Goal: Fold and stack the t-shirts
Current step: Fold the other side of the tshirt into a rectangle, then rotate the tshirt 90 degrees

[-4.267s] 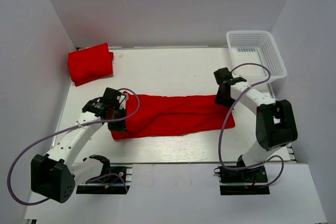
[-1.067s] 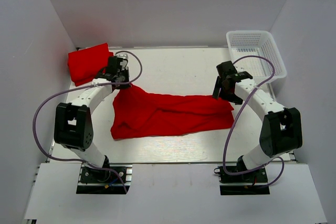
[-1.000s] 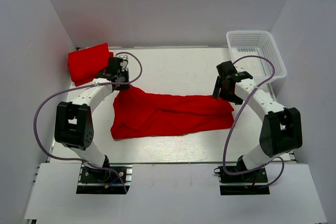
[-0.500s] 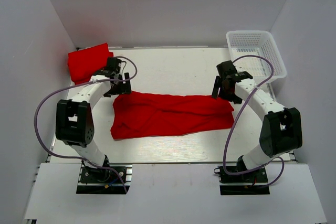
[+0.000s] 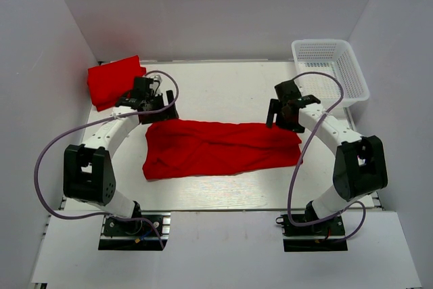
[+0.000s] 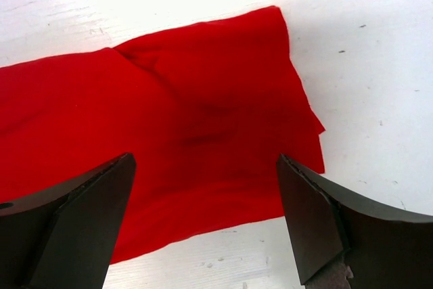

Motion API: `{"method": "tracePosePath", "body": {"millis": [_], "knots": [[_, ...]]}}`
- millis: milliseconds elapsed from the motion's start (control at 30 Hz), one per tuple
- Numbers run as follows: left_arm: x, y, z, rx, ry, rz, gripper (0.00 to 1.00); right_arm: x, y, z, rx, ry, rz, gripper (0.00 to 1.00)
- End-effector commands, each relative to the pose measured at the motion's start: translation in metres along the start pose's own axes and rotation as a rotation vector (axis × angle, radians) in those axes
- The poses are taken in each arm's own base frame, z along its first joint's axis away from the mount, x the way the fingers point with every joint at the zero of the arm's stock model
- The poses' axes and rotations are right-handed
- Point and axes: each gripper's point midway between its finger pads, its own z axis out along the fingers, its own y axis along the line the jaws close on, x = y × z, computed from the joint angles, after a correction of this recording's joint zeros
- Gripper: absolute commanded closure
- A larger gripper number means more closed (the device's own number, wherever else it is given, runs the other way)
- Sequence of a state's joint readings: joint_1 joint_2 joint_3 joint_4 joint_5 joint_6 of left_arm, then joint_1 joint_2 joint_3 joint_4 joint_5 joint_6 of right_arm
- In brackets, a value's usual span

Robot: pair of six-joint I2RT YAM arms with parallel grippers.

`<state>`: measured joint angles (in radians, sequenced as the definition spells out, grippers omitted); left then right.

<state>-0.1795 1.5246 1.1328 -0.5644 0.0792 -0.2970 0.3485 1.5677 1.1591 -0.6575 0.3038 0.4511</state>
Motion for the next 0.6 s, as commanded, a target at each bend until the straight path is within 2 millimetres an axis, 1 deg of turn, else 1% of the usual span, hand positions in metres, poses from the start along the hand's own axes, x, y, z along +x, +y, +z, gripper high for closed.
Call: {"method": "tracePosePath", "body": {"millis": [0, 33, 67, 100, 133, 167, 200, 233, 300, 333, 367, 400, 433, 500, 533, 567], "knots": [[-0.024, -0.036, -0.005, 0.182, -0.089, -0.002, 0.00, 0.007, 0.004, 0.008, -0.022, 0.006, -0.018, 0.10], [-0.025, -0.040, -0.006, 0.207, -0.090, 0.001, 0.00, 0.009, 0.005, 0.007, -0.034, 0.009, -0.018, 0.10], [-0.021, -0.043, -0.003, 0.227, -0.071, 0.000, 0.00, 0.009, 0.007, 0.009, -0.042, 0.003, -0.011, 0.10], [-0.011, -0.050, 0.001, 0.261, -0.042, 0.007, 0.00, 0.011, 0.009, 0.011, -0.059, 0.006, -0.010, 0.10], [-0.011, -0.054, 0.002, 0.294, -0.051, 0.013, 0.00, 0.008, 0.013, 0.012, -0.077, -0.007, -0.010, 0.10], [-0.002, -0.061, 0.004, 0.325, -0.035, 0.021, 0.00, 0.011, 0.018, 0.012, -0.103, 0.003, -0.010, 0.10], [0.014, -0.062, 0.007, 0.352, 0.010, -0.006, 0.00, 0.017, 0.025, 0.017, -0.137, 0.037, -0.015, 0.10], [0.027, -0.064, 0.011, 0.364, 0.046, -0.005, 0.00, 0.013, 0.029, 0.019, -0.149, 0.023, -0.019, 0.10], [0.055, -0.057, 0.016, 0.350, 0.118, -0.034, 0.00, 0.016, 0.035, 0.026, -0.172, 0.046, -0.028, 0.10], [0.064, -0.058, 0.015, 0.352, 0.132, -0.029, 0.00, 0.018, 0.040, 0.035, -0.185, 0.056, -0.038, 0.10], [0.082, -0.051, 0.018, 0.338, 0.171, -0.039, 0.00, 0.017, 0.042, 0.037, -0.194, 0.055, -0.038, 0.10], [0.090, -0.047, 0.017, 0.320, 0.189, -0.053, 0.00, 0.016, 0.046, 0.041, -0.210, 0.054, -0.042, 0.10], [0.098, -0.047, 0.019, 0.311, 0.204, -0.048, 0.00, 0.020, 0.047, 0.050, -0.199, 0.077, -0.045, 0.10], [0.115, -0.035, 0.020, 0.248, 0.251, -0.077, 0.00, 0.023, 0.048, 0.055, -0.198, 0.093, -0.049, 0.10], [0.116, -0.032, 0.024, 0.223, 0.259, -0.107, 0.00, 0.027, 0.047, 0.063, -0.185, 0.114, -0.052, 0.10], [0.125, -0.025, 0.026, 0.192, 0.274, -0.123, 0.00, 0.030, 0.047, 0.065, -0.184, 0.117, -0.052, 0.10]]}}
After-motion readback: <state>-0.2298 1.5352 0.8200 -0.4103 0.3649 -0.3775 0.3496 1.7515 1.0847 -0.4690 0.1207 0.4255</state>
